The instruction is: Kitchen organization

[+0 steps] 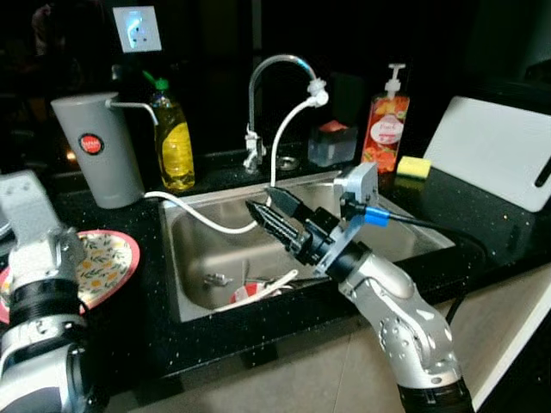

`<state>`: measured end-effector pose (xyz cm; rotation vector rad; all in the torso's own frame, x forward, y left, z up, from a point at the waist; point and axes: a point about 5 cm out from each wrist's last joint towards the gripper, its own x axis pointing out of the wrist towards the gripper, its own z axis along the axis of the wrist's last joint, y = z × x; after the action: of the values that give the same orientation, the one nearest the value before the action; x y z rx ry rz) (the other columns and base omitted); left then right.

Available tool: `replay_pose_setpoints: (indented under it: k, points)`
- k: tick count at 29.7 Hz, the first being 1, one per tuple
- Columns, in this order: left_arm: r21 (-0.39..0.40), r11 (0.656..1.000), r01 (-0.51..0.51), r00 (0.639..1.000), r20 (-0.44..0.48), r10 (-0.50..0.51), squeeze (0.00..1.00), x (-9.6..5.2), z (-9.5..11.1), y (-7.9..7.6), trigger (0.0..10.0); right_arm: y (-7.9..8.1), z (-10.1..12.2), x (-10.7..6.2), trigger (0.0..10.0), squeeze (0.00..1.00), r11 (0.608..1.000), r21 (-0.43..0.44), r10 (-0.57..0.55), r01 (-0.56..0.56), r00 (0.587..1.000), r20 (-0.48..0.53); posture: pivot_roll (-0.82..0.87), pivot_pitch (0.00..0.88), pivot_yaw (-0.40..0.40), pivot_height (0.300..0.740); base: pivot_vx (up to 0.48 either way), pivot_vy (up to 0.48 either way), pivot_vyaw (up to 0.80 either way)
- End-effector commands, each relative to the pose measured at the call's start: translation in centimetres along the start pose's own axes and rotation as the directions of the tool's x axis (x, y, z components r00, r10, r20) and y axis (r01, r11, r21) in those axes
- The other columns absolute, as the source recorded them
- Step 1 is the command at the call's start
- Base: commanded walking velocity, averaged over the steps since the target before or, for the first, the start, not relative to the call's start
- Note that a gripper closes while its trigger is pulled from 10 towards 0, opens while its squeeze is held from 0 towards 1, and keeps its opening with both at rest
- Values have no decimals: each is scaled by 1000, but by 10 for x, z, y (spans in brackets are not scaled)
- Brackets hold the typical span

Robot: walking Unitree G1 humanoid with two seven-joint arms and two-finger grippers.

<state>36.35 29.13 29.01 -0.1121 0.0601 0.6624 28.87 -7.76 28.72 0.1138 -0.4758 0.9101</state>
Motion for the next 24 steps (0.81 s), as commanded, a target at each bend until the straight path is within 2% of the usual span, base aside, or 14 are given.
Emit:
replay_pose_setpoints:
  k: [1,2,4,5,7,8,11,13,17,19,20,21,22,24]
  points:
    - [11,997,80,996,27,-80,0,-5,3,-12,10000,3,3,1,10000,0,1000,-4,15,-15,1000,12,-54,26,36,740,0,0,0]
    - [64,973,220,974,45,-223,0,-14,4,-29,10000,1,3,2,10000,0,1000,-6,6,-6,1000,11,-53,25,35,740,0,0,0]
    - [235,869,436,895,-14,-446,0,-31,-7,-59,10000,-1,3,3,10000,0,1000,-9,-9,9,1000,13,-51,22,32,740,0,0,0]
    - [235,869,436,895,-14,-446,0,-31,-7,-59,10000,-1,3,3,10000,0,1000,-9,-9,9,1000,13,-51,22,32,740,0,0,0]
    - [243,766,595,803,-137,-580,0,-47,-27,-80,10000,-2,3,4,10000,0,1000,-9,-16,16,1000,16,-53,16,34,740,0,0,0]
    - [243,766,595,803,-137,-580,0,-47,-27,-80,10000,-2,3,4,10000,0,1000,-9,-16,16,1000,16,-53,16,34,740,0,0,0]
    - [188,694,695,717,-243,-653,0,-60,-41,-90,10000,-3,4,5,10000,0,1000,-10,-19,19,1000,19,-57,13,36,740,0,0,0]
    - [211,637,741,671,-277,-688,0,-66,-48,-93,10000,-3,4,5,10000,0,1000,-10,-21,21,1000,21,-58,13,37,740,0,0,0]
    - [232,645,729,682,-327,-654,0,-59,-58,-90,10000,-3,4,4,10000,0,1000,-13,-26,26,1000,17,-66,11,43,740,0,0,0]
    - [229,633,739,670,-335,-662,0,-59,-58,-89,10000,-3,4,4,10000,0,1000,-13,-26,27,999,18,-66,11,43,740,0,0,0]
    - [235,619,749,661,-335,-672,533,-59,-58,-90,10000,-3,4,3,10000,0,999,-13,-28,29,999,19,-67,11,44,740,0,0,0]
    - [235,619,749,661,-335,-672,533,-59,-58,-90,10000,-3,4,3,10000,0,999,-13,-28,29,999,19,-67,11,44,740,0,0,0]
    - [244,602,760,648,-336,-683,1000,-61,-57,-90,10000,-3,4,3,10000,0,999,-14,-31,31,999,19,-67,10,43,740,0,0,0]
    - [244,594,766,642,-334,-690,1000,-62,-56,-90,10000,-3,4,3,10000,0,999,-14,-32,32,999,18,-68,11,42,740,0,0,0]
